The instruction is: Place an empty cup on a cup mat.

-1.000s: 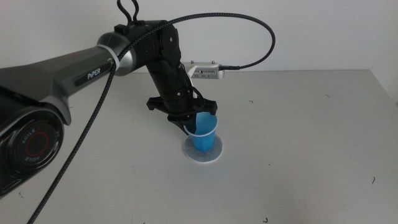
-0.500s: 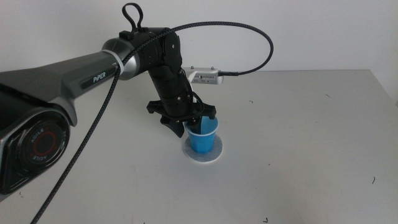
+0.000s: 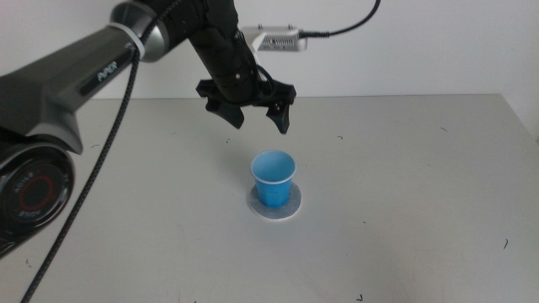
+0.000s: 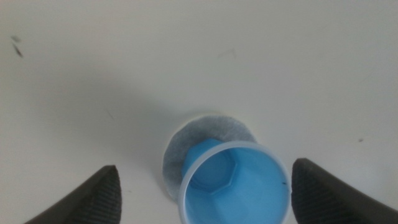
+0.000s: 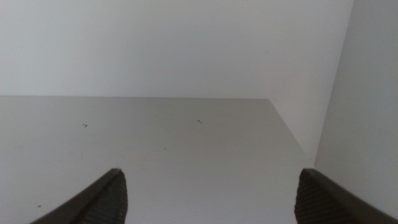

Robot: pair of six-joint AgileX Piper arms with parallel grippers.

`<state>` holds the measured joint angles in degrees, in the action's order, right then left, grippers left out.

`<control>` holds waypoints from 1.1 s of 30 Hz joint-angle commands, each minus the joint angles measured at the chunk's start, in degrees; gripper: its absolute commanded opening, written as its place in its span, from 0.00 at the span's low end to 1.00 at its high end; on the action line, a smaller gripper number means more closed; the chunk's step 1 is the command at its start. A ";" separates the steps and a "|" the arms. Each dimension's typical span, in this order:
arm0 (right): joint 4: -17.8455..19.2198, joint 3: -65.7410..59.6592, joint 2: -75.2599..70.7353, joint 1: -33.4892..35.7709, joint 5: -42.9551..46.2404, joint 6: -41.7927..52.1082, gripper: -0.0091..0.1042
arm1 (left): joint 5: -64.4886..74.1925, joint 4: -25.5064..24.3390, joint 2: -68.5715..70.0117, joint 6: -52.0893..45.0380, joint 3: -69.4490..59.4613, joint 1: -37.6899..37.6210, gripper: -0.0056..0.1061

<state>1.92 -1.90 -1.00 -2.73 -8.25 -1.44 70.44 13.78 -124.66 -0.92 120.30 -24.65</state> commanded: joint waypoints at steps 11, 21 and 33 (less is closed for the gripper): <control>0.52 0.66 -1.10 -0.04 4.47 0.49 0.91 | 4.73 -9.91 22.28 -0.65 3.39 1.26 0.99; 0.52 0.66 -1.10 -0.04 4.47 0.49 0.91 | 1.46 -20.82 42.44 2.05 -10.39 1.26 0.99; 0.52 0.66 -1.10 -0.04 4.47 0.49 0.91 | -21.68 -17.64 69.39 3.02 -47.71 13.64 0.99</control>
<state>1.92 -1.90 -1.00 -2.73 -8.25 -1.44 55.31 -5.55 -58.91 1.23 75.07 -12.95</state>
